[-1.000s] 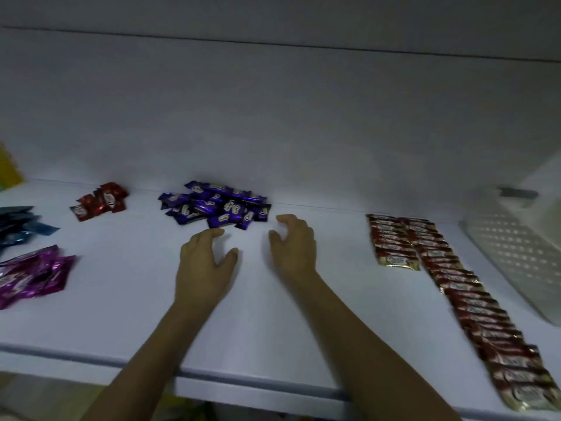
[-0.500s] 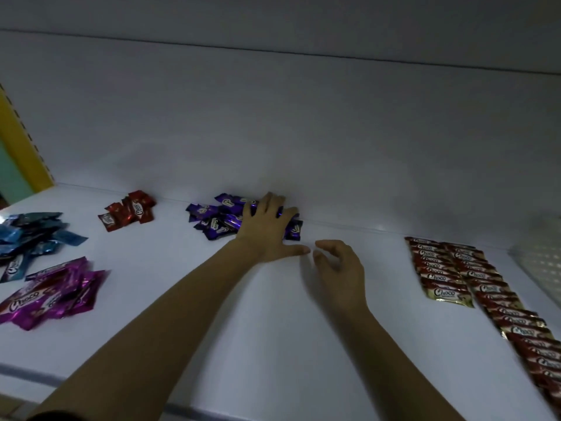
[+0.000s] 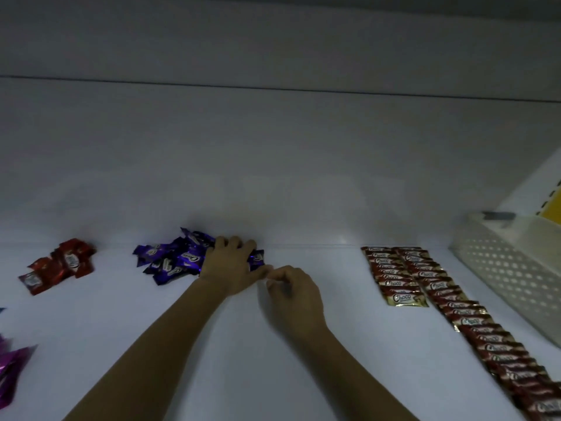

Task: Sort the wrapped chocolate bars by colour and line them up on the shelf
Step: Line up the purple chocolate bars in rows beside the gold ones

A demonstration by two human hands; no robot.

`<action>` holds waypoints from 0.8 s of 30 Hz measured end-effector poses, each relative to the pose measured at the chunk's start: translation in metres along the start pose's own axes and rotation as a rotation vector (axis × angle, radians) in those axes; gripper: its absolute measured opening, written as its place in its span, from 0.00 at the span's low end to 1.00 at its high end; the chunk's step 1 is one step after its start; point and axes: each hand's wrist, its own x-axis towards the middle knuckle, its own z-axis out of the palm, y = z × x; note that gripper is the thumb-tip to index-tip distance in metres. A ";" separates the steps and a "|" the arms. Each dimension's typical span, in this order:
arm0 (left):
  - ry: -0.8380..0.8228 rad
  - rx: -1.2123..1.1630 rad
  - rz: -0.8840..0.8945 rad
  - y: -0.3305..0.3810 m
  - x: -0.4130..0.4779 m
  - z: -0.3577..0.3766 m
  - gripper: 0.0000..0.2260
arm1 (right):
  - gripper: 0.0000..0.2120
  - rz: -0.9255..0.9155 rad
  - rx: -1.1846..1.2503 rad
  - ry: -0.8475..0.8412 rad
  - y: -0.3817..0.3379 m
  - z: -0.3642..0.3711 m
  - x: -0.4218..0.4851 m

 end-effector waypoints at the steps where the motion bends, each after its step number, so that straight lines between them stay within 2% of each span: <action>1: 0.023 -0.045 0.031 -0.002 0.001 0.001 0.40 | 0.06 -0.002 -0.010 0.000 -0.001 -0.001 0.000; 3: 0.120 -0.141 0.110 -0.003 0.003 0.001 0.37 | 0.06 0.012 -0.013 -0.003 -0.003 -0.003 -0.001; 5: 0.237 -0.159 0.161 -0.002 0.007 0.006 0.29 | 0.07 0.029 -0.008 -0.002 -0.002 -0.004 0.000; 8: 0.221 -0.131 0.181 -0.005 0.009 0.003 0.20 | 0.06 0.007 -0.019 0.018 0.000 -0.004 0.000; 14: 0.287 -0.267 0.272 -0.023 -0.001 -0.007 0.17 | 0.05 0.019 0.019 0.018 0.005 0.000 -0.001; 17: 0.365 -0.378 0.212 -0.035 0.000 -0.016 0.16 | 0.05 0.006 0.015 0.023 0.006 0.003 -0.001; 20: 0.431 -0.562 0.051 -0.043 0.001 -0.035 0.12 | 0.06 -0.014 0.025 0.024 0.005 0.004 0.000; 24: 0.572 -0.892 -0.124 -0.043 -0.006 -0.067 0.06 | 0.05 0.029 0.078 -0.021 0.003 0.005 0.001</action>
